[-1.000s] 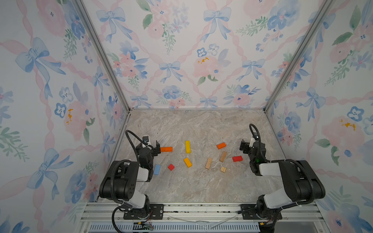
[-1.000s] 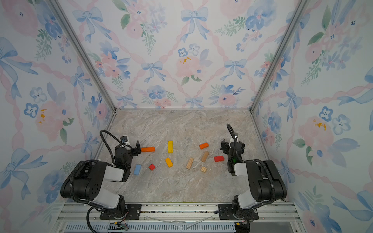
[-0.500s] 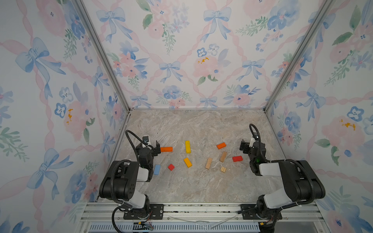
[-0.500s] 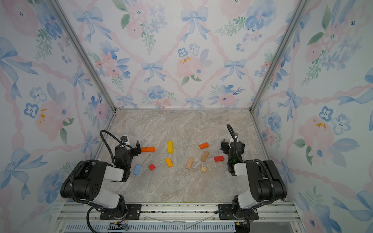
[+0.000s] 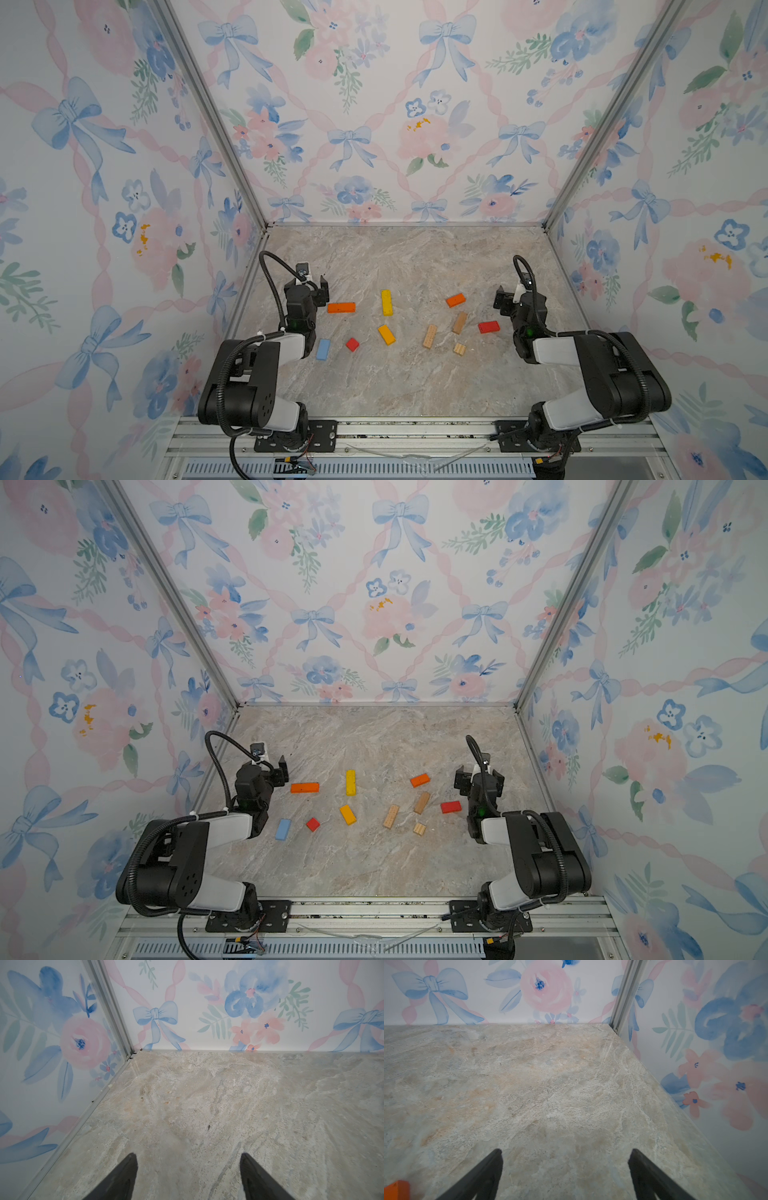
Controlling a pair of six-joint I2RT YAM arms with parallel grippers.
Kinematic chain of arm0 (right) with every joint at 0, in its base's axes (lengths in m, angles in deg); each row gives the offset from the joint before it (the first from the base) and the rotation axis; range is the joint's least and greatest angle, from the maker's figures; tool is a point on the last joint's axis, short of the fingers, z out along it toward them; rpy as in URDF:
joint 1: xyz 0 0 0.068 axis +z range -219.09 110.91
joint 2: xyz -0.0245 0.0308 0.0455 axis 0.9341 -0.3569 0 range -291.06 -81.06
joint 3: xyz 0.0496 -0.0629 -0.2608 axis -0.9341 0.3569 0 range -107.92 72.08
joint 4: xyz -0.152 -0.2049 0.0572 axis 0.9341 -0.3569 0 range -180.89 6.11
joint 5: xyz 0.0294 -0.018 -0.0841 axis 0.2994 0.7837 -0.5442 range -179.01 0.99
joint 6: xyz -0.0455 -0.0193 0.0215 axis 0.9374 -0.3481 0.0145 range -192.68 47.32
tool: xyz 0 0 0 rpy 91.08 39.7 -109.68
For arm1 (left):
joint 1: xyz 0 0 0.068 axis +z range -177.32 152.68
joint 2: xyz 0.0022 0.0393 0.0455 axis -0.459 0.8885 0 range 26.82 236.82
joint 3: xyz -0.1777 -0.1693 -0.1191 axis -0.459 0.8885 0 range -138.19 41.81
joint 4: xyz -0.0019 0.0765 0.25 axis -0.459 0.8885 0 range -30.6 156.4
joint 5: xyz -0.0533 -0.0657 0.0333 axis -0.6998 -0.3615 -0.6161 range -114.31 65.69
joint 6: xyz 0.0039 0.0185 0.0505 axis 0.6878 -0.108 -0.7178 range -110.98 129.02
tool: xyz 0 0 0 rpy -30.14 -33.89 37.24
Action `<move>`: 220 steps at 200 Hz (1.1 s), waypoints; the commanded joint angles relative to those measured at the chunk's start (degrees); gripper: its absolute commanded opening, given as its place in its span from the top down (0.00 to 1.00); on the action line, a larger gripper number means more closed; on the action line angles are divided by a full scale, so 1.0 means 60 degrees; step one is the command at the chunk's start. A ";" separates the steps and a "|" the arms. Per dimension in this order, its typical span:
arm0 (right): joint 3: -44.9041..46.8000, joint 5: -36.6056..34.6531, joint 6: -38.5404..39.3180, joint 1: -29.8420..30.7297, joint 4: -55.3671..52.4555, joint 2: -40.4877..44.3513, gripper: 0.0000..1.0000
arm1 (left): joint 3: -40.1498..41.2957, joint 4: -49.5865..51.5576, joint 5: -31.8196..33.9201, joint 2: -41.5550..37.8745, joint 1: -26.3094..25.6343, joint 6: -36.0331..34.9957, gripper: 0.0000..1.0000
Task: Assemble the letter v with building blocks
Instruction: Adjust the building block at the center of the board.
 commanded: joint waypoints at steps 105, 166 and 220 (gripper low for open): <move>-0.2804 0.0282 -0.0088 0.1005 -0.8235 0.5426 0.02 | -0.2723 0.7283 -0.1388 -0.2808 -0.1337 0.0595 0.27; -0.5077 0.2434 -0.0175 0.2091 -1.0705 0.4002 0.05 | -0.5499 1.1748 -0.1314 0.0086 -0.1635 0.0098 0.38; -0.5950 0.3451 -0.0220 0.2356 -1.0556 0.2921 0.05 | -0.5950 1.2923 -0.1546 0.1643 -0.1766 -0.0065 0.37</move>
